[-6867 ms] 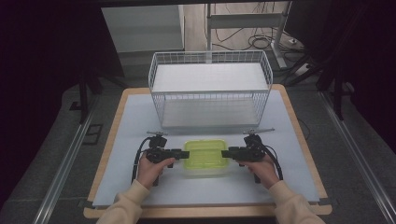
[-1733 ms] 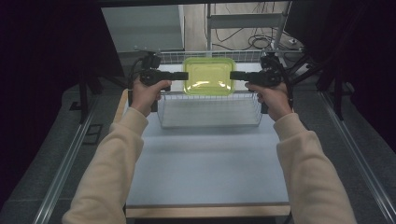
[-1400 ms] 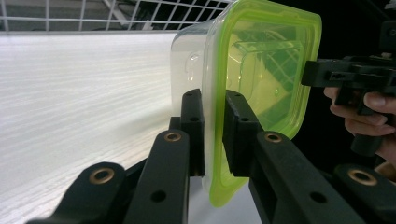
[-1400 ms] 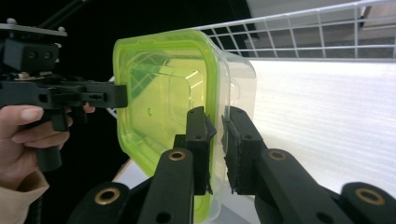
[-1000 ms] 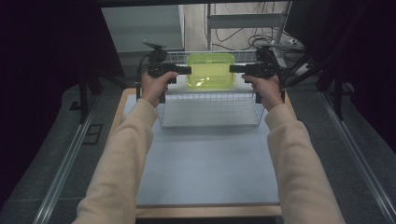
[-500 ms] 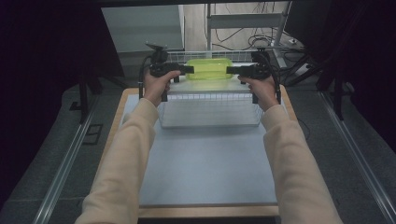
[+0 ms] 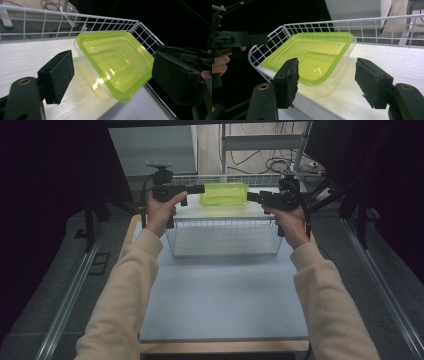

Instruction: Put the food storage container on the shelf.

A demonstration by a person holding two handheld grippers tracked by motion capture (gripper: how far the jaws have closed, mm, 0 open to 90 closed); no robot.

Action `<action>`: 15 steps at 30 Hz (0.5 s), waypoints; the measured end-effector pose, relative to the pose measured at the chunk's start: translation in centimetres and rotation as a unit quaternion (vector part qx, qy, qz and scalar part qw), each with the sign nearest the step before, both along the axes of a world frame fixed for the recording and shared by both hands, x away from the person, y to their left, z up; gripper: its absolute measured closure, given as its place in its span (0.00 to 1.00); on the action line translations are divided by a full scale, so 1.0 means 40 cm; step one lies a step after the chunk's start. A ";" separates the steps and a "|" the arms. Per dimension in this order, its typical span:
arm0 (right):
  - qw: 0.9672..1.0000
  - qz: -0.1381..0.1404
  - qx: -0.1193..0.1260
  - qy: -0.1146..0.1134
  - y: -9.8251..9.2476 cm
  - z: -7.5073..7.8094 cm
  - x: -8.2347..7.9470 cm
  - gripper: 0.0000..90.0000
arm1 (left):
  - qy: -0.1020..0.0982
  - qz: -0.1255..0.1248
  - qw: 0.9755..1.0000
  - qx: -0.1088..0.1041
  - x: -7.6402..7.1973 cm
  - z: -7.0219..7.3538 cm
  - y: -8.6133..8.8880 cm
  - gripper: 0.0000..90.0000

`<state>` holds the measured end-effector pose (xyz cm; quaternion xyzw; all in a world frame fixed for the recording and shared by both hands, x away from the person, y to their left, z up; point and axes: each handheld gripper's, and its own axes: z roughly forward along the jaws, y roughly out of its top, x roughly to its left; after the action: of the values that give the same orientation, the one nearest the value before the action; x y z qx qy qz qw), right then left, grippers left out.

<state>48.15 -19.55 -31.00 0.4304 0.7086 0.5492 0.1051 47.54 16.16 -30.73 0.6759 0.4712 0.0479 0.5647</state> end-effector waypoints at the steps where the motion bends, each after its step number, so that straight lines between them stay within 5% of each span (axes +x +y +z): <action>1: 1.000 0.007 0.000 -0.007 -0.008 0.000 -0.021 0.40 | -0.008 -0.001 1.000 0.004 -0.017 0.003 0.001 0.20; 9: 0.998 0.047 -0.012 -0.035 -0.029 -0.018 -0.110 0.39 | -0.035 -0.033 0.998 0.033 -0.166 -0.016 0.010 0.20; 15: 0.994 0.099 -0.014 -0.050 -0.046 -0.072 -0.212 0.37 | -0.037 -0.037 0.997 0.049 -0.283 -0.091 0.034 0.22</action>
<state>39.66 -21.41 -33.89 0.3290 0.7493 0.5673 0.0918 36.23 17.52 -34.37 0.7176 0.4213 0.0753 0.5495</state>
